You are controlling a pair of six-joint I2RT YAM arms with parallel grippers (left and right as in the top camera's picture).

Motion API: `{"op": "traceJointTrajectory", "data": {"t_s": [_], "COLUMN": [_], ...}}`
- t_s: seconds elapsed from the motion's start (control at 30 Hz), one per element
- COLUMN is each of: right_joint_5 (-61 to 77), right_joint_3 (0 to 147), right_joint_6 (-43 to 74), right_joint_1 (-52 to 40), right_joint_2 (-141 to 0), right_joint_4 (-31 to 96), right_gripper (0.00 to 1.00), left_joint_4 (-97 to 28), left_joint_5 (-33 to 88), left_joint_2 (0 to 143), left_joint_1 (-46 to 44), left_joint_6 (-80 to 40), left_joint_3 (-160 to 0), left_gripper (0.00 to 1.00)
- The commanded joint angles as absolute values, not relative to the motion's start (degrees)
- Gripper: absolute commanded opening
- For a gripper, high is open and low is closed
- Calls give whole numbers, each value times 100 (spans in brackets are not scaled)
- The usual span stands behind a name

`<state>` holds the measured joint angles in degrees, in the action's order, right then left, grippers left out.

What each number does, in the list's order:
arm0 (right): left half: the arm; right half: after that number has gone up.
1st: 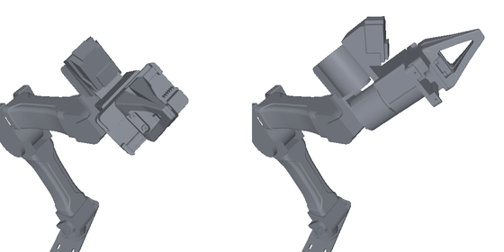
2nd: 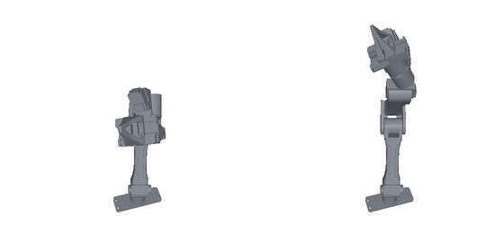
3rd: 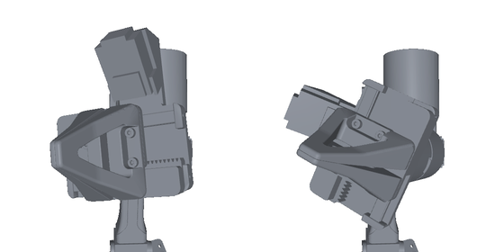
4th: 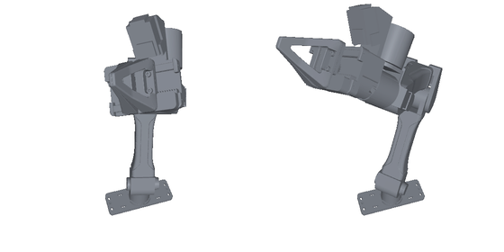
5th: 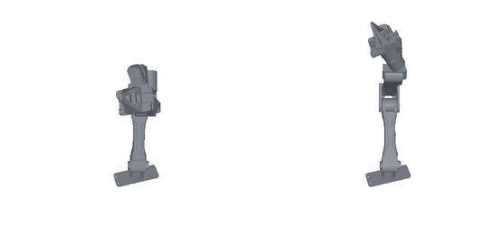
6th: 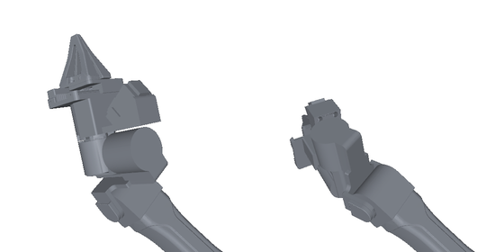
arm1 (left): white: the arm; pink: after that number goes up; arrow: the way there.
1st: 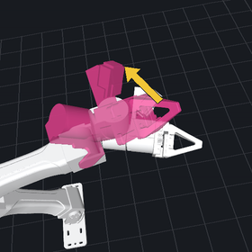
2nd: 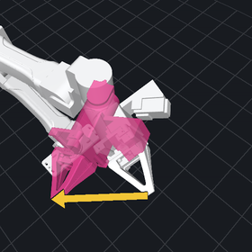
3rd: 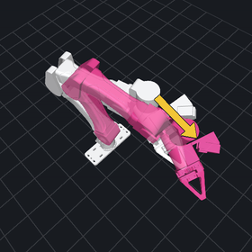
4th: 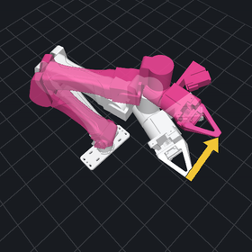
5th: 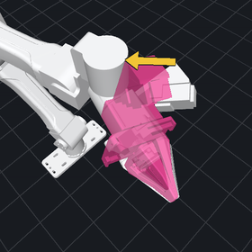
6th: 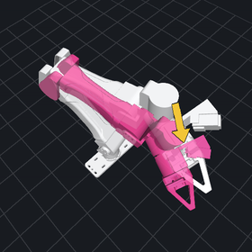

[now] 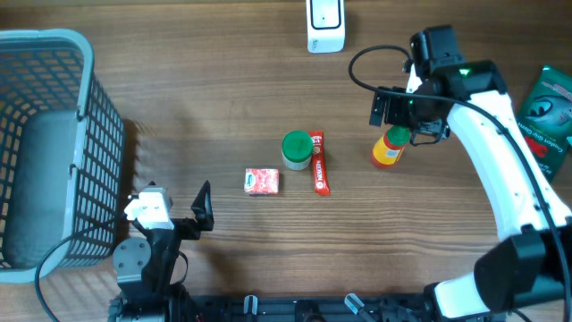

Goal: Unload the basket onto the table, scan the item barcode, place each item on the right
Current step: 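Close the right gripper on the sriracha bottle and lift it, then carry the sriracha bottle up to the white scanner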

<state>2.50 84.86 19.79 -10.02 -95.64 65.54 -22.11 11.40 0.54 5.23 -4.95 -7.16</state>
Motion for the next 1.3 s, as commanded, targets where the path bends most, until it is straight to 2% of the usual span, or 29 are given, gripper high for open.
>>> {"op": "traceJointTrajectory", "data": {"t_s": [0.0,0.27,0.37,0.57,0.77,1.27], "right_joint_5": [150,130,130,132,137,1435], "right_joint_3": [8466,8466,8466,8466,8468,9050], "right_joint_6": [1970,1975,2025,2268,2447,2377], "right_joint_1": [-989,-1015,-1015,-1015,-1015,-1015], "right_joint_2": [-9826,-10453,-10713,-10906,-10886,-10064], "right_joint_4": [6733,6901,6947,7037,7126,7203], "right_gripper": [99,87,74,61,44,38], "left_joint_4": [-2191,-2191,-2191,-2191,-2191,-2191], "left_joint_5": [1103,1103,1103,1103,1103,1103], "left_joint_2": [38,38,38,38,38,38], "left_joint_1": [497,497,497,497,497,497], "left_joint_6": [-384,-384,-384,-384,-384,-384], "left_joint_3": [-659,-659,-659,-659,-659,-659], "left_gripper": [100,100,100,100,100,100]}}
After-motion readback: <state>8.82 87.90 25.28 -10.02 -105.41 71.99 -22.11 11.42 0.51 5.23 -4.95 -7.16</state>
